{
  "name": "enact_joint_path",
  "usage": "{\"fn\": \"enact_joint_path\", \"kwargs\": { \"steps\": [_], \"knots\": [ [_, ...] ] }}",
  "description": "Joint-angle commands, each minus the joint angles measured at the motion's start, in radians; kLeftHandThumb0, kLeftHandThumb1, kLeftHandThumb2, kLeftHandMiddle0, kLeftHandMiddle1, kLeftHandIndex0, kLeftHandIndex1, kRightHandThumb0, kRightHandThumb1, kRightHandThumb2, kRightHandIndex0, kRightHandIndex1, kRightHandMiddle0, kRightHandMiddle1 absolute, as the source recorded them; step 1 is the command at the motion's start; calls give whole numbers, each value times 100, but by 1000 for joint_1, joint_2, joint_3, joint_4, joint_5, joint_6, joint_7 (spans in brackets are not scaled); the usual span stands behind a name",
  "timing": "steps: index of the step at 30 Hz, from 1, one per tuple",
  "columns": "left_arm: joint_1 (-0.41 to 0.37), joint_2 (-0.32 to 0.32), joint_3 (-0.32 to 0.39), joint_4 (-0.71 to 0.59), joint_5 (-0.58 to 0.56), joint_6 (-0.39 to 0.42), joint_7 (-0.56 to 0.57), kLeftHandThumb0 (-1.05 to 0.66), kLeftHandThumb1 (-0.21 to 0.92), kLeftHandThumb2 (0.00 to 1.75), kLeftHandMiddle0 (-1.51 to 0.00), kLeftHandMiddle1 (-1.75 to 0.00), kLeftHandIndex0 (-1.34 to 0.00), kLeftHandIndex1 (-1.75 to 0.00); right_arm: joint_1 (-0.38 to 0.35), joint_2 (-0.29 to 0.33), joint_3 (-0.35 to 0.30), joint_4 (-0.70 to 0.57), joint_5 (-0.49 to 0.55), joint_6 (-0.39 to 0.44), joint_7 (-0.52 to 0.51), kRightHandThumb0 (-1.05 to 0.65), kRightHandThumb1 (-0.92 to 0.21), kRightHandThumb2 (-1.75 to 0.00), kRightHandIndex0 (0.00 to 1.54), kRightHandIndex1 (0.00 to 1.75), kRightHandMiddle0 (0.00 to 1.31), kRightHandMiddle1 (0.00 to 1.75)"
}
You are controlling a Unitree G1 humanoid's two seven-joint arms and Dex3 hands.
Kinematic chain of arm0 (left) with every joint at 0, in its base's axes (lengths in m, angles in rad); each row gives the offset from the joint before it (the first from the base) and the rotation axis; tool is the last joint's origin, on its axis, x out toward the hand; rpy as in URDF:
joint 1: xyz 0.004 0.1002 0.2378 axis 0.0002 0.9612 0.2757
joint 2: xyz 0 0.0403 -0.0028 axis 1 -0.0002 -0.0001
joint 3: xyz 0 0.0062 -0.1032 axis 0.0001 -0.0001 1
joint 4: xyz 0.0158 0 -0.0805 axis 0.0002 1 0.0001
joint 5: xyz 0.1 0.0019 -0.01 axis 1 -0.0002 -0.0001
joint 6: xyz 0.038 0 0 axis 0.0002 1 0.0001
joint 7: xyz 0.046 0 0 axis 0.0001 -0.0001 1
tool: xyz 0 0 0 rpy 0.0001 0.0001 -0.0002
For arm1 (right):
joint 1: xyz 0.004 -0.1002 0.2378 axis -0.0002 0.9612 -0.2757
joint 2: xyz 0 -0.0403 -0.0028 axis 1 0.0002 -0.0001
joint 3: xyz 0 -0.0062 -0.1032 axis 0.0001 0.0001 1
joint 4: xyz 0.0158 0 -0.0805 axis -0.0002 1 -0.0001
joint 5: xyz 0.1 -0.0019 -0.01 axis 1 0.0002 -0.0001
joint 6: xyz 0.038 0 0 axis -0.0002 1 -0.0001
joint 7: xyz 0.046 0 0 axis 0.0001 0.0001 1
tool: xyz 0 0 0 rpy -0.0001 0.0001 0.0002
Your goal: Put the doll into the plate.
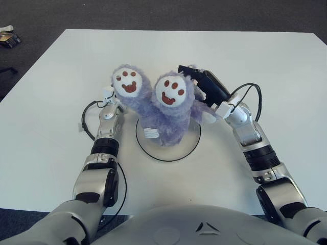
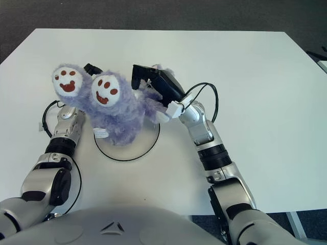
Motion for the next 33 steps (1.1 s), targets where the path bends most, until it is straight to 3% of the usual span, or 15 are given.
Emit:
{"fn": "enact_joint_path", "kwargs": {
  "steps": [1, 17, 23, 28, 33],
  "knots": [
    [26, -5, 1, 54, -4, 2, -19, -1, 32, 132, -68, -169, -34, -175, 13, -15, 2, -35, -31, -1, -4, 0, 6, -170, 93, 162, 68, 175],
    [15, -3, -7, 102, 7, -51, -36, -1, 33, 131, -67, -170, -33, -175, 43, -25, 7, -65, 39, 3, 64, 0, 8, -173, 94, 164, 69, 175],
    [7, -4, -2, 121, 1, -54, -38, -1, 33, 132, -67, -170, -33, -175, 49, -35, 10, -87, 14, 24, 77, 0, 9, -173, 95, 162, 69, 175],
    [0, -4, 1, 138, 1, -66, -40, -1, 33, 131, -67, -170, -33, -175, 75, -45, 13, -159, 22, 109, 117, 0, 9, -173, 96, 160, 70, 175],
    [-3, -2, 0, 144, 5, -68, -35, -1, 33, 131, -67, -170, -33, -175, 83, -58, 17, -217, 38, 213, 179, 0, -4, -160, 83, 162, 63, 175]
  ]
}}
